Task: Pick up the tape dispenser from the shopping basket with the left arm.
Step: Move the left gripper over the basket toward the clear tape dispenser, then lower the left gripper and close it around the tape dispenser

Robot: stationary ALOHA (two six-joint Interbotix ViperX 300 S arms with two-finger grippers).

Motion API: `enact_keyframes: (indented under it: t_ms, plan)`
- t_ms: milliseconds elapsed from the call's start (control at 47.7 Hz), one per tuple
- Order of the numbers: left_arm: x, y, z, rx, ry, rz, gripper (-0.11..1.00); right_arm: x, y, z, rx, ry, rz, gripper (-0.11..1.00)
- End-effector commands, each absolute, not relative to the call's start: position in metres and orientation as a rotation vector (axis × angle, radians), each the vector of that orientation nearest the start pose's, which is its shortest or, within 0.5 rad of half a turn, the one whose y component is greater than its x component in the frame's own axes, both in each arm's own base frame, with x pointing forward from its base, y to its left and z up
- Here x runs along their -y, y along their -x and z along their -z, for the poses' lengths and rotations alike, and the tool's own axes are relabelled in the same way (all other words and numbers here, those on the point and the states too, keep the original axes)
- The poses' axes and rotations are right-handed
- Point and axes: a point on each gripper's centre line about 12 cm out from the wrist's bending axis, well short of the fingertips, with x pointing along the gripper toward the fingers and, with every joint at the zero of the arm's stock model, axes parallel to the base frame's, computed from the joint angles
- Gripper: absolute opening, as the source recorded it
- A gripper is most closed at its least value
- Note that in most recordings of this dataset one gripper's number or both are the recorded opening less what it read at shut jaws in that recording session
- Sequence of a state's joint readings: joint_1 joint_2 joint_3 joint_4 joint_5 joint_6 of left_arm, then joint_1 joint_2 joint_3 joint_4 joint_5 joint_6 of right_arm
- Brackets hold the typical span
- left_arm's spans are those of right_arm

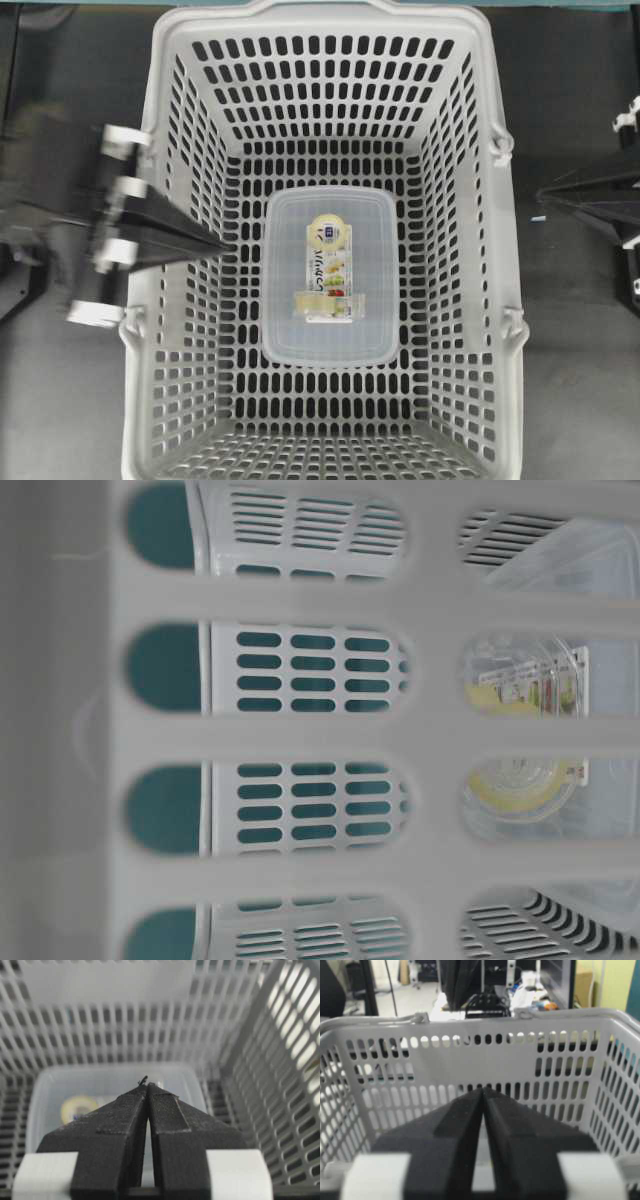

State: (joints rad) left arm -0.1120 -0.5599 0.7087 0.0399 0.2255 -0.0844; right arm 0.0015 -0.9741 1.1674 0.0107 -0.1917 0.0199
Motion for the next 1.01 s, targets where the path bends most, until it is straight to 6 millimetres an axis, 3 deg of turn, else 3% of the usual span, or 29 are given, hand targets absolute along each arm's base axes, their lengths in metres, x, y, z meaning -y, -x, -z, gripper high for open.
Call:
enact_keyframes:
  t_ms: [0, 231, 273, 377, 440, 671, 734, 985]
  plan:
    - [0.036, -0.317, -0.336, -0.440, 0.016, 0.093, 0.00, 0.000, -0.200, -0.298, 0.023, -0.041, 0.001, 0.14]
    - [0.040, -0.357, -0.324, -0.649, 0.003, 0.077, 0.00, 0.000, -0.199, -0.298, 0.026, -0.043, 0.001, 0.67]
    - [0.040, -0.363, -0.322, -0.680, 0.003, 0.074, 0.00, 0.000, -0.199, -0.298, 0.026, -0.043, 0.001, 0.72]
    - [0.042, -0.377, -0.315, -0.750, -0.004, 0.069, 0.02, 0.000, -0.198, -0.298, 0.023, -0.044, 0.001, 0.72]
    - [0.043, -0.383, -0.310, -0.785, -0.002, 0.066, 0.11, 0.000, -0.198, -0.298, 0.023, -0.044, 0.001, 0.71]
    - [0.049, -0.406, -0.282, -0.872, -0.012, 0.069, 0.77, 0.000, -0.198, -0.298, 0.025, -0.044, -0.001, 0.71]
    - [0.050, -0.410, -0.271, -0.898, -0.015, 0.069, 0.88, 0.000, -0.198, -0.298, 0.025, -0.044, 0.001, 0.71]
    - [0.058, -0.424, -0.225, -1.007, -0.030, 0.076, 0.87, 0.000, -0.198, -0.298, 0.021, -0.044, 0.001, 0.71]
